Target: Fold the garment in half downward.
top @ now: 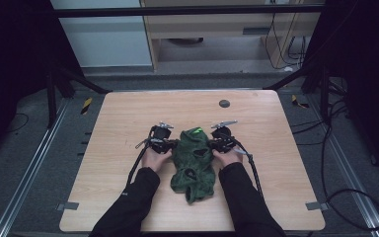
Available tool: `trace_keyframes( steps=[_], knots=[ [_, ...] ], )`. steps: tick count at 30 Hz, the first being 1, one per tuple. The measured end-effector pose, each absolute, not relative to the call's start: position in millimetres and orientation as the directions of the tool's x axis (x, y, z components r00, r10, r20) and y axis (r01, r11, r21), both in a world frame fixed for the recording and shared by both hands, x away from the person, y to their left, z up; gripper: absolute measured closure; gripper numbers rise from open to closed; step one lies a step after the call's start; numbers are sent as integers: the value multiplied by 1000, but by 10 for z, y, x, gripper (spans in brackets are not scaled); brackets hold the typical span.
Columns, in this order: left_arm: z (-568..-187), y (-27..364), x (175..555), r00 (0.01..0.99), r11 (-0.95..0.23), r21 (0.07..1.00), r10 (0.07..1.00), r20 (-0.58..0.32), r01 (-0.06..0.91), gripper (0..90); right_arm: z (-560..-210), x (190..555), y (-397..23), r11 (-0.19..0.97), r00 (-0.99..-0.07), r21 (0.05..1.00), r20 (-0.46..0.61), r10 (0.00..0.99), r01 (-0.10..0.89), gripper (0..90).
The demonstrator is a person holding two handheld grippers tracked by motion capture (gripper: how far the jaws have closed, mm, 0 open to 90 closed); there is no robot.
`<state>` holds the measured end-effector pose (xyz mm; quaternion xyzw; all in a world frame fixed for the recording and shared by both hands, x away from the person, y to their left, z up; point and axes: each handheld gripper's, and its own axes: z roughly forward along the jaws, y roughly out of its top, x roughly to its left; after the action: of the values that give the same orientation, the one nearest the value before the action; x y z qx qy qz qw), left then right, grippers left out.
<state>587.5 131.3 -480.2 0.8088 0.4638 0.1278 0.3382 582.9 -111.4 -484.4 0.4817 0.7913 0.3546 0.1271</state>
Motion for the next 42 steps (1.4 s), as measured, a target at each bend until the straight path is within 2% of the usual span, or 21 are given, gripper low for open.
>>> trace_keyframes(
  steps=[24, 42],
  knots=[
    [-4227, 1364, 5457, 561, -310, 763, 824, -81, 567, 855, -4328, 5483, -1233, 272, -577, 785, 130, 806, 557, 869],
    [-4174, 1422, 5070, 631, -368, 779, 775, -45, 508, 855, -4262, 5162, -1255, 304, -637, 812, 105, 764, 498, 867]
  ],
)
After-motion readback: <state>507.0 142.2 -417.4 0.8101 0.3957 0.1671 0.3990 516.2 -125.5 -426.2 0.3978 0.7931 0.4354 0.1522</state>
